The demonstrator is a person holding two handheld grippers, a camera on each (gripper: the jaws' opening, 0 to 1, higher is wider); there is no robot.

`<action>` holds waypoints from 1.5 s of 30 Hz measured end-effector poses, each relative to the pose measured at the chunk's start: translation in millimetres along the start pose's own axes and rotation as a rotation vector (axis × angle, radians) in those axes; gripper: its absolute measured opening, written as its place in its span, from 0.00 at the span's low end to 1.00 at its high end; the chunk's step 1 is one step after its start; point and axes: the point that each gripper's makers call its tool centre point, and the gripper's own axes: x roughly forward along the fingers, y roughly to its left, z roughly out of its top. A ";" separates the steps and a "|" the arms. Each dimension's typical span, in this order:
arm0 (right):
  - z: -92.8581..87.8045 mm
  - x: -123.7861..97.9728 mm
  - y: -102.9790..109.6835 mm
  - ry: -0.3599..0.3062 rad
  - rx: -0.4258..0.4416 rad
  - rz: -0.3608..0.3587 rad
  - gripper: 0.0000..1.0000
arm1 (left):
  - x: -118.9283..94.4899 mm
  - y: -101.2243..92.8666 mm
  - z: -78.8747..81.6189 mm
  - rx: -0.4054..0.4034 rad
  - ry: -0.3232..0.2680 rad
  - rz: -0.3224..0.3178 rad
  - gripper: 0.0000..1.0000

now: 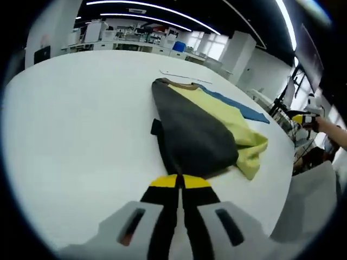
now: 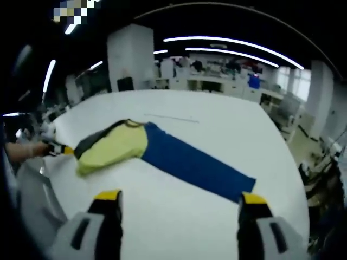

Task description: Fold the garment on the visible template until the final outline fits inside the template.

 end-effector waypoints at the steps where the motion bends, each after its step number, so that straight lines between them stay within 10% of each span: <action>1: 0.0 -0.2 0.3 0.000 0.001 0.001 0.88 | -0.4 -2.1 0.4 -0.010 0.012 -0.013 0.00; 12: 1.9 -1.2 1.3 -0.012 0.010 0.003 0.86 | -13.5 -46.3 79.3 0.069 -0.087 -0.127 0.00; 26: 5.7 -1.7 4.2 -0.025 0.007 0.011 0.86 | 22.6 -77.1 137.1 0.150 -0.113 -0.219 0.00; 45: -0.8 2.6 13.6 -0.019 0.043 0.019 0.86 | 103.5 -87.6 114.4 0.165 -0.003 -0.241 0.00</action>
